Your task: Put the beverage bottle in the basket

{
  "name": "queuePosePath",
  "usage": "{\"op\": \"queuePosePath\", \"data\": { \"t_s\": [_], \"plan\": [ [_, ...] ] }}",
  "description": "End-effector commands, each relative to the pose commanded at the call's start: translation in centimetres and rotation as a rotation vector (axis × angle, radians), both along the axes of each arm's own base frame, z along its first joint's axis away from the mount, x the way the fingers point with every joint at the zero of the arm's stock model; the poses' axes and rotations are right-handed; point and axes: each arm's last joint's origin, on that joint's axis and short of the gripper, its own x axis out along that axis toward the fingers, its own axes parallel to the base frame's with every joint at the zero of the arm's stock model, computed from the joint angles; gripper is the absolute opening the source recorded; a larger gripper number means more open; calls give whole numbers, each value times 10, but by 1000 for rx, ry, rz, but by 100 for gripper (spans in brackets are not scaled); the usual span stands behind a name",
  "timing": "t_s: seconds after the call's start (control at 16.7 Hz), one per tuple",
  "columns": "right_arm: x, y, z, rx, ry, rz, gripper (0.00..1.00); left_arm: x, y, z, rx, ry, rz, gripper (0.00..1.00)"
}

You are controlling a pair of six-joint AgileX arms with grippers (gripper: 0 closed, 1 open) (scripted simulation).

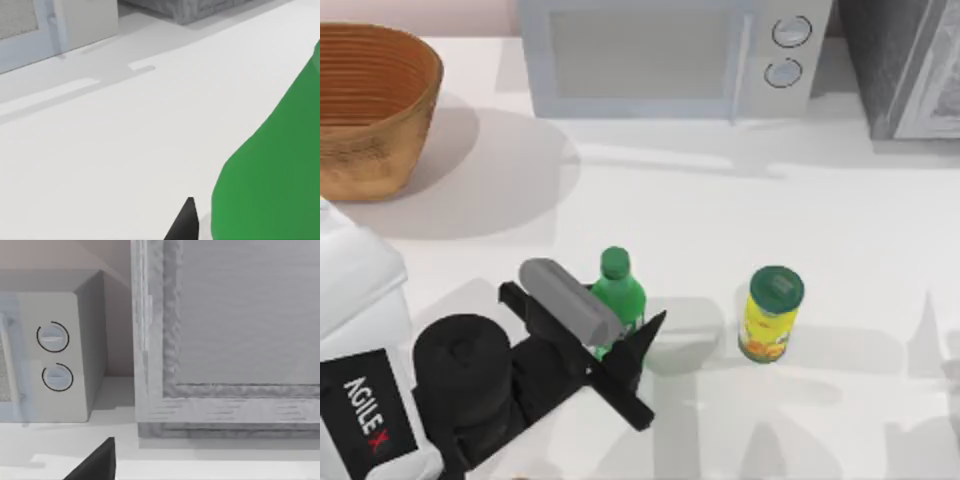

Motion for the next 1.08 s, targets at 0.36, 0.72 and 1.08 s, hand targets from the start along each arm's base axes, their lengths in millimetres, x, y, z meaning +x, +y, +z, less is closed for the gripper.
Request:
{"op": "queuePosePath", "data": {
  "t_s": [0.36,0.72,1.08],
  "plan": [
    [0,0,0,0,0,0,100,10,-1,6,-10,-17,12,0],
    [0,0,0,0,0,0,100,100,19,83,-72,-158,193,0],
    [0,0,0,0,0,0,100,162,116,198,-45,-170,496,0]
  ]
}}
